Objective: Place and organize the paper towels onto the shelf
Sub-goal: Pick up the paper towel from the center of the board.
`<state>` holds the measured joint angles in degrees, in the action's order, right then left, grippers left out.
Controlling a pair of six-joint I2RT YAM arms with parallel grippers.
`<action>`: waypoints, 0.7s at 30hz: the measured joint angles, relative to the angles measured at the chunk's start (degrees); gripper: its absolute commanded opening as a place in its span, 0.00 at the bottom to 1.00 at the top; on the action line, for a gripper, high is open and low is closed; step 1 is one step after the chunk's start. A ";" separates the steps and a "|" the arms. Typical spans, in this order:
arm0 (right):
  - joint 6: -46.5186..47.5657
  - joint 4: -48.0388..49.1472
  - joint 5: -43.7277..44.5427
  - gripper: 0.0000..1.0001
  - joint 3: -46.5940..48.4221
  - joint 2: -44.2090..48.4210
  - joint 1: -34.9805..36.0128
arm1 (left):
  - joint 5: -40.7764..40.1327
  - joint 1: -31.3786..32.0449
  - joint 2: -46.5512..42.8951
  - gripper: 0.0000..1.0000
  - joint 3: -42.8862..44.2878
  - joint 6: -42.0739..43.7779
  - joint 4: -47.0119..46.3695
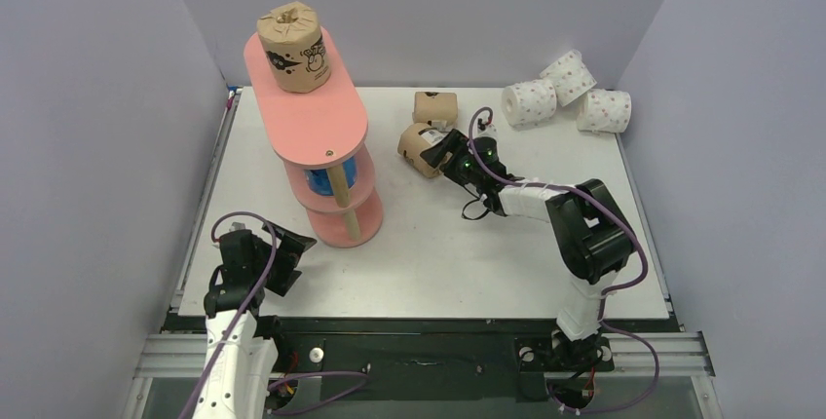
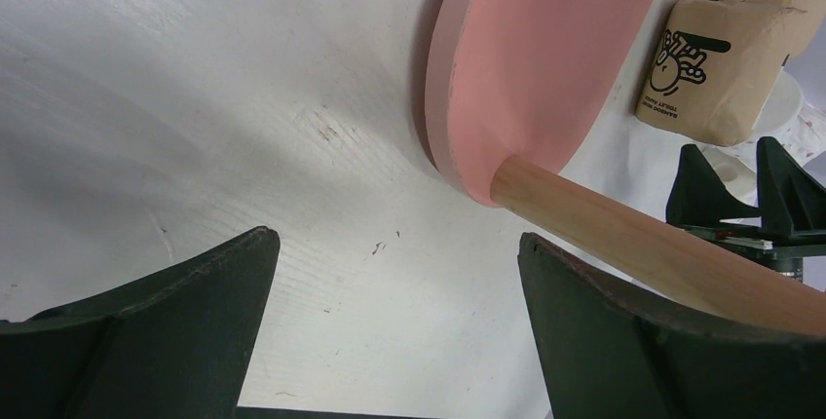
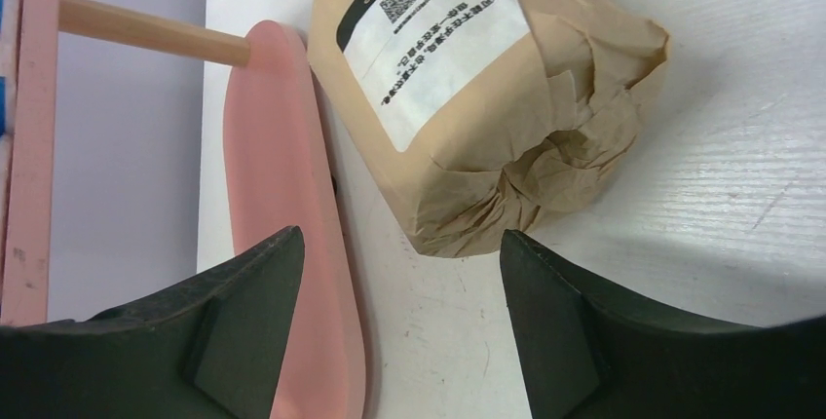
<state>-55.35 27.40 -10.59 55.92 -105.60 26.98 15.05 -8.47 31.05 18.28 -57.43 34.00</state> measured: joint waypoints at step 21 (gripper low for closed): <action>-0.90 -2.12 4.11 0.68 6.29 -6.23 -0.33 | 0.00 -0.26 -0.81 0.93 0.00 0.02 0.02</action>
<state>-56.25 25.28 -6.48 62.22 -111.83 26.65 15.05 -8.73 30.24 18.28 -57.41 34.02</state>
